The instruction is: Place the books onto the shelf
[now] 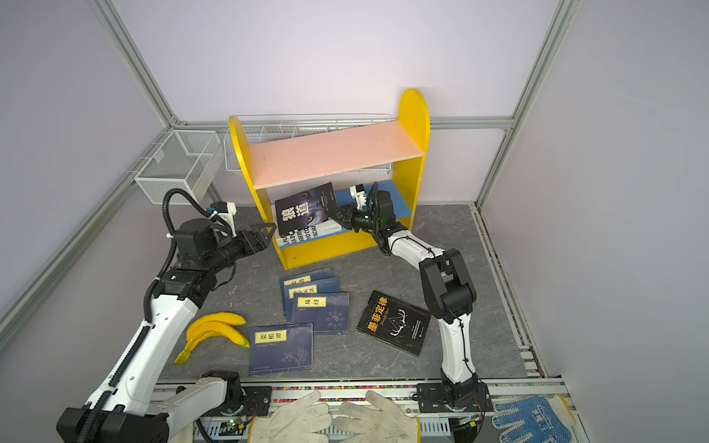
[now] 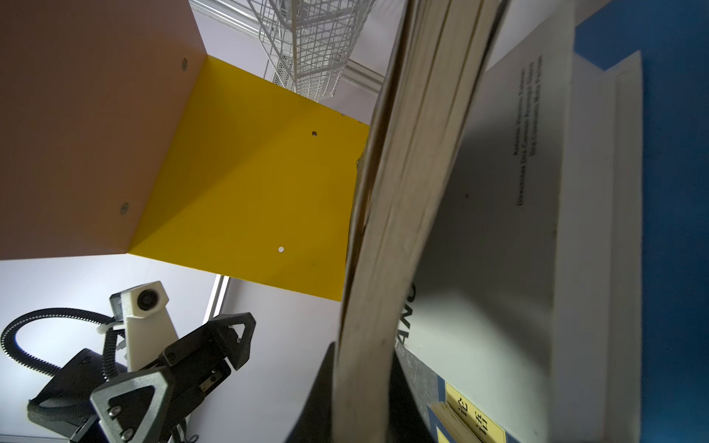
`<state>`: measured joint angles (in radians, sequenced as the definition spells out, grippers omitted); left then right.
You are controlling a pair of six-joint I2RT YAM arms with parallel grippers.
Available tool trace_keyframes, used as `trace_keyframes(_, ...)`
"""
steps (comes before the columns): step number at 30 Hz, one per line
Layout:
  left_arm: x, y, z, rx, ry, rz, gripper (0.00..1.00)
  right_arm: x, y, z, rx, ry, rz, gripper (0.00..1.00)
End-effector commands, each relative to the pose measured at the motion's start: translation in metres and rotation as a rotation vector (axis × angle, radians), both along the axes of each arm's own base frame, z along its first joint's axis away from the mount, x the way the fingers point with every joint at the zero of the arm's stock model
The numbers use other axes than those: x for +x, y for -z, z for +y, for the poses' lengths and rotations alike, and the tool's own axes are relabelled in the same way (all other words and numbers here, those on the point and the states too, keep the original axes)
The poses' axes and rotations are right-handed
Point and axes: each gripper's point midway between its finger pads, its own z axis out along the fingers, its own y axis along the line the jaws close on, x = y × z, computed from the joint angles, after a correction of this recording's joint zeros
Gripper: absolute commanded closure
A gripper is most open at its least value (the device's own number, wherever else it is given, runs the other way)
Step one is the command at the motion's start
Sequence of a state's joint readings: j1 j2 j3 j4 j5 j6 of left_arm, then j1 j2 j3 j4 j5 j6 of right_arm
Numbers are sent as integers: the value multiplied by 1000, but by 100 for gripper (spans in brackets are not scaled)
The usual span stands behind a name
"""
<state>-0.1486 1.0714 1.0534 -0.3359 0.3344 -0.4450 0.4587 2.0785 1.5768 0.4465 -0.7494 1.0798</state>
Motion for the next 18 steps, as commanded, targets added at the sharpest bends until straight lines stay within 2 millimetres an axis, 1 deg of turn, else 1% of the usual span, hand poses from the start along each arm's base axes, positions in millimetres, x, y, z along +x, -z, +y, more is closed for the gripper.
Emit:
trace_keyframes(1, -4, 15, 13, 60, -46, 24, 11, -4, -11, 9, 8, -38, -47, 93)
trace_keyframes(4, -2, 19, 13, 62, -48, 31, 11, -3, -10, 10, 8, -42, -43, 93)
trace_keyframes(9, 5, 31, 12, 69, -46, 47, 10, 0, -5, 11, 4, -34, -38, 93)
trace_keyframes(12, 10, 39, 11, 64, -44, 54, 9, 1, -2, 16, 6, -39, -31, 93)
trace_keyframes(18, 31, 49, 14, 43, -93, 72, 7, -1, 5, 21, -3, -45, -12, 93)
